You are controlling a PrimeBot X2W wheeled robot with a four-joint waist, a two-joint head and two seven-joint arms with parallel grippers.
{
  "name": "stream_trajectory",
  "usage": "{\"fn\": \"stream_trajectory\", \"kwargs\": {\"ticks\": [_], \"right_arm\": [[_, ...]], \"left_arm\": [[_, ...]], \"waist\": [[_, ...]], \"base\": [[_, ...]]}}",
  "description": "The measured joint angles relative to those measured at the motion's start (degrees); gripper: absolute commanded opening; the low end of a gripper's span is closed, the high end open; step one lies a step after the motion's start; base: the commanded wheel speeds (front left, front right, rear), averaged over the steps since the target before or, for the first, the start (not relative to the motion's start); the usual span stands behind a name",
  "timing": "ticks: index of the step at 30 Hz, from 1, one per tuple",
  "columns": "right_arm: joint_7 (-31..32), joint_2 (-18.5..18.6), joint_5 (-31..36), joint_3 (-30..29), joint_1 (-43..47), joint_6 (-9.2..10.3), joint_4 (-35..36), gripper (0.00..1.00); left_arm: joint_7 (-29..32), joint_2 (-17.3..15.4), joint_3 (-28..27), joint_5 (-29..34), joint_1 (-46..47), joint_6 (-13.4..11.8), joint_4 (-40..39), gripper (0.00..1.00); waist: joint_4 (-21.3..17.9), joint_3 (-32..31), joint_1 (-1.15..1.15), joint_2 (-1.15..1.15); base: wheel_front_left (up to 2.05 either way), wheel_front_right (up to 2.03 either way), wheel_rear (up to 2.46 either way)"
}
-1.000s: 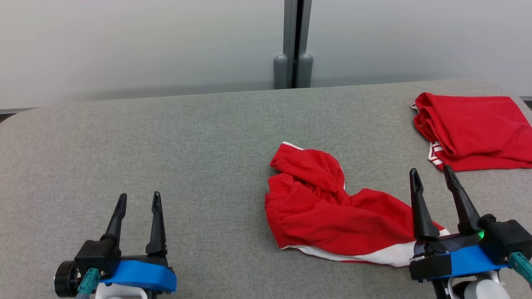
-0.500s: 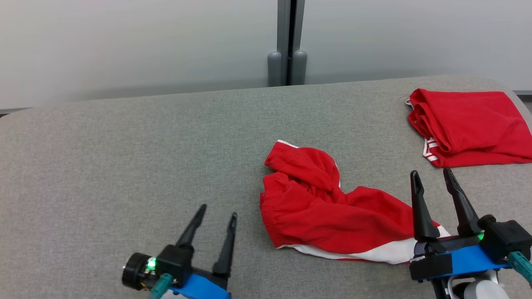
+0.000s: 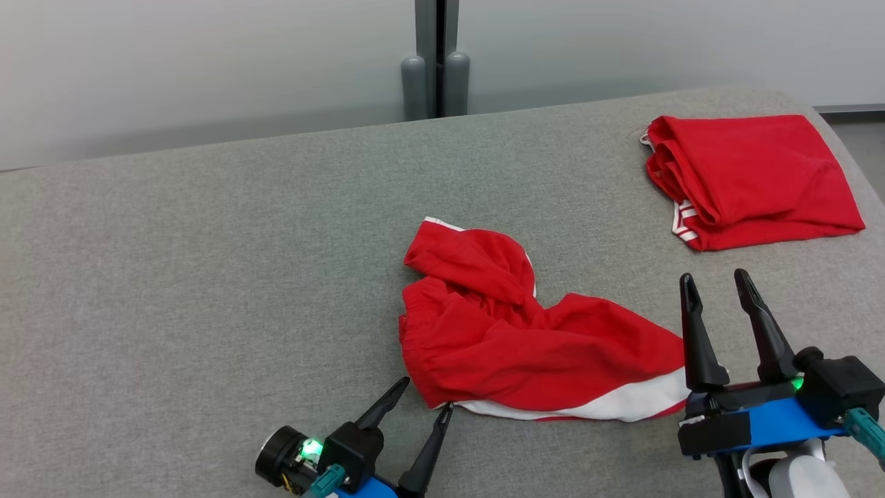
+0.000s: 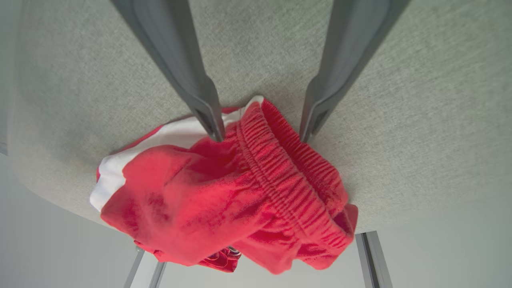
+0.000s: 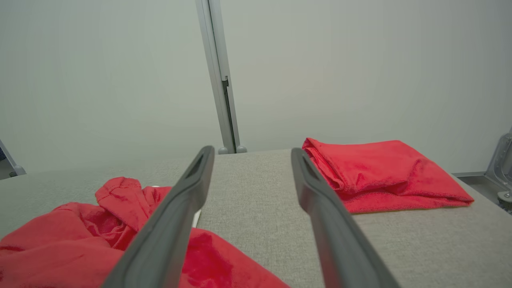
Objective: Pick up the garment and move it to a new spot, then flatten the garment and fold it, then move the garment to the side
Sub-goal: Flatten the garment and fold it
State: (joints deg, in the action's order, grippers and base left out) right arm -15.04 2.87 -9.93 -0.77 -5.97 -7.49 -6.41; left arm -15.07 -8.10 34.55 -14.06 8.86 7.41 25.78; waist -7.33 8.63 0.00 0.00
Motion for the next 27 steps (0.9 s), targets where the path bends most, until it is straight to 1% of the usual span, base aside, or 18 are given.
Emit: {"fn": "stream_trajectory", "kwargs": {"ticks": [9,10,11,12,17,22,27], "right_arm": [[0.0,0.0,-0.12,0.0,-0.92,0.0,-0.27,1.0],[0.0,0.0,-0.12,-0.2,-0.92,0.0,-0.29,1.0],[-0.01,0.0,-0.12,-0.33,-0.93,0.0,-0.27,1.0],[0.0,0.0,-0.12,-0.48,-0.92,0.0,-0.3,1.0],[-0.01,0.01,-0.09,-1.56,-0.66,0.0,-0.57,1.0],[-0.01,0.0,-0.07,-1.68,-0.16,0.0,-1.46,1.0],[-0.01,0.0,-0.05,-1.63,0.26,0.0,-2.24,1.0]], "left_arm": [[0.01,0.23,4.15,-2.22,4.41,0.0,4.83,1.0],[0.01,0.41,4.39,-2.63,4.71,0.0,5.36,0.9],[0.01,0.56,4.58,-2.93,5.0,0.0,5.76,0.36],[0.01,0.66,4.78,-3.25,5.3,0.0,6.17,0.0],[0.01,0.51,4.46,-4.65,5.75,0.0,6.88,0.0],[0.01,-0.78,0.4,-5.03,5.53,-0.13,5.05,0.0],[0.02,-2.46,-3.15,-4.93,3.74,-0.93,3.09,0.0]], "waist": [[-2.41,1.61,0.0,0.0],[-2.49,1.65,0.0,0.0],[-2.54,1.66,0.0,0.0],[-2.56,1.65,0.0,0.0],[-1.29,0.85,0.0,0.0],[1.36,-0.49,-0.01,0.0],[4.1,-1.55,-0.01,0.0]], "base": [[0.0,0.0,0.0],[0.0,0.0,0.0],[0.0,0.0,0.0],[0.0,0.0,0.0],[0.0,0.0,0.0],[0.0,0.0,0.0],[0.0,0.0,0.0]]}}
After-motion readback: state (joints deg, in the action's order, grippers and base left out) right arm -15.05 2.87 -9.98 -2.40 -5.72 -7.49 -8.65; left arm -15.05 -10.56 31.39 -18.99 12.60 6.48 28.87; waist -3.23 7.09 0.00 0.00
